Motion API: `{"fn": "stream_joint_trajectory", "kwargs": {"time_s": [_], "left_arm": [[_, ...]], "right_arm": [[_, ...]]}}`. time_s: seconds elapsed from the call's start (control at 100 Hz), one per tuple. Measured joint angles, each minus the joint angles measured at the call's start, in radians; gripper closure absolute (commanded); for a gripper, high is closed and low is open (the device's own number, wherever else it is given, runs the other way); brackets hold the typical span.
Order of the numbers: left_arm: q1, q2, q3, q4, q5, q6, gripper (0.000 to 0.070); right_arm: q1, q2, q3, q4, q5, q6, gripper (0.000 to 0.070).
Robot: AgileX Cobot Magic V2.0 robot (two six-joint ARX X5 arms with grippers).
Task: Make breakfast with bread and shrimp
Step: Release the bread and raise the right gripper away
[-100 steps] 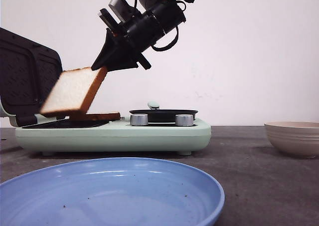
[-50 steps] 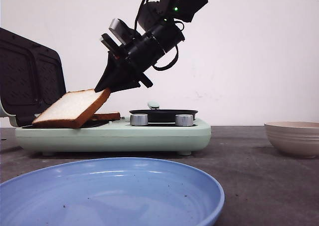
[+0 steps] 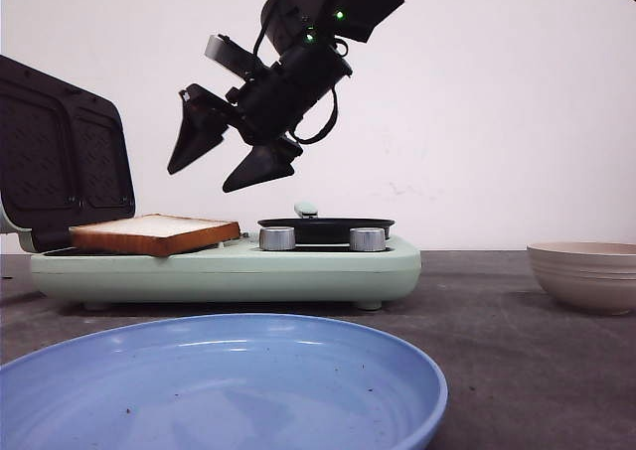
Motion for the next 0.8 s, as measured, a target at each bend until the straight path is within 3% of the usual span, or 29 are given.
{"fn": "stream_joint_trajectory", "kwargs": {"time_s": [0.15,0.19,0.23,0.31,0.32,0.46,0.8], "left_arm": [[0.0,0.0,0.0,0.0,-0.056,0.0,0.0688],[0.0,0.0,0.0,0.0,-0.095,0.0,0.0688],[0.0,0.0,0.0,0.0,-0.139,0.0,0.0688],[0.0,0.0,0.0,0.0,-0.222,0.0,0.0688],[0.0,0.0,0.0,0.0,-0.232,0.0,0.0688],[0.0,0.0,-0.003,0.032,-0.266,0.0,0.0688],[0.0,0.001,-0.071,0.052,-0.265,0.0,0.0688]], "right_arm": [[0.012,0.0,0.013,0.016,0.097,0.0,0.0073],[0.012,0.0,0.032,-0.014,0.12,0.0,0.0118],[0.011,0.0,0.064,-0.055,0.139,0.0,0.0245],[0.008,0.0,0.151,-0.144,0.161,-0.001,0.0676],[0.007,0.0,0.163,-0.155,0.163,-0.001,0.07],[-0.01,-0.026,0.287,-0.292,0.169,-0.003,0.0697],[-0.019,-0.204,0.298,-0.471,0.281,-0.004,0.0697]]}}
